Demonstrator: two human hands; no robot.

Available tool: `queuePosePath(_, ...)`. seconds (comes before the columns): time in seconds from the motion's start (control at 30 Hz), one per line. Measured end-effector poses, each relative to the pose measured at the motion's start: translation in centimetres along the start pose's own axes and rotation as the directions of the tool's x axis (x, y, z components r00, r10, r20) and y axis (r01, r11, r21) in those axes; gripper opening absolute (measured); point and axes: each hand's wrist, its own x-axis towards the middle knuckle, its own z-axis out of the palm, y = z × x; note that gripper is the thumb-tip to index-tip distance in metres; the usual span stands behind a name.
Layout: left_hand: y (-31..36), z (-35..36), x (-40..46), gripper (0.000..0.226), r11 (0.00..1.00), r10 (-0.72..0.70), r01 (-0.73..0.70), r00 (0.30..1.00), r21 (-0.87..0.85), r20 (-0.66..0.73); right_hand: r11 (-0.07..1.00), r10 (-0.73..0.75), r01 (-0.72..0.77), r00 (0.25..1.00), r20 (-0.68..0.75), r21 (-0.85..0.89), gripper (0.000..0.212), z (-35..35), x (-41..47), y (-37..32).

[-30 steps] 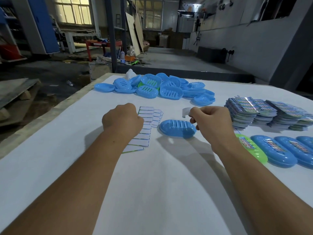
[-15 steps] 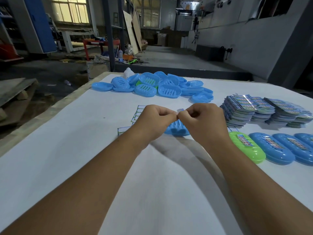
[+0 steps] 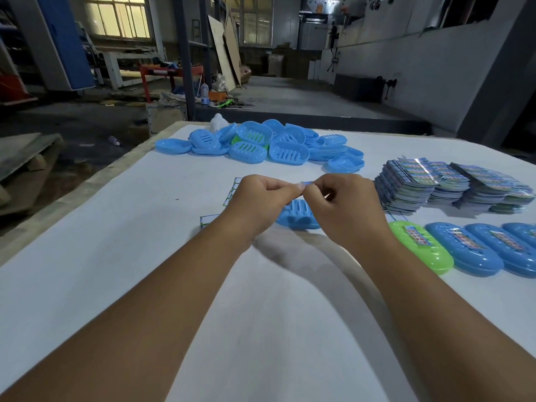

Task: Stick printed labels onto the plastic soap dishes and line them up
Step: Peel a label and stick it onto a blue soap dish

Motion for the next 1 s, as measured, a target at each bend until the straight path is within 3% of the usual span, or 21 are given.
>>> queuePosePath(0.17, -0.2, -0.1, 0.2, 0.018, 1.000, 0.002, -0.002, 1.000, 0.006, -0.018, 0.999, 0.008, -0.010, 0.999, 0.054, 0.037, 0.028, 0.3, -0.1, 0.0)
queuePosePath(0.37, 0.0, 0.1, 0.3, 0.033, 0.998, -0.050, 0.051, 0.998, 0.042, -0.027, 0.986, 0.163, -0.162, 0.986, 0.029, -0.046, 0.033, 0.0, 0.8, 1.1)
queuePosePath(0.5, -0.1, 0.0, 0.4, 0.027, 0.996, -0.069, 0.071, 0.997, 0.054, -0.046, 0.964, 0.242, -0.250, 0.966, 0.087, 0.092, 0.031, -0.3, 1.1, 1.5)
queuePosePath(0.67, -1.3, 0.0, 1.3, 0.040, 0.993, -0.054, 0.062, 0.996, 0.102, -0.075, 0.919, 0.333, -0.351, 0.935, 0.123, 0.178, 0.031, -0.2, 1.4, 1.9)
queuePosePath(0.8, -1.7, 0.5, 2.1, 0.033, 0.971, -0.024, 0.035, 0.999, 0.238, -0.047, 0.938, 0.314, -0.330, 0.939, 0.139, 0.105, 0.040, 0.0, 1.3, 2.5)
queuePosePath(1.0, -2.1, 1.0, 2.6, 0.040, 0.899, 0.000, 0.023, 0.999, 0.437, -0.052, 0.950, 0.312, -0.303, 0.940, 0.137, -0.079, 0.032, 0.3, 1.5, 2.9)
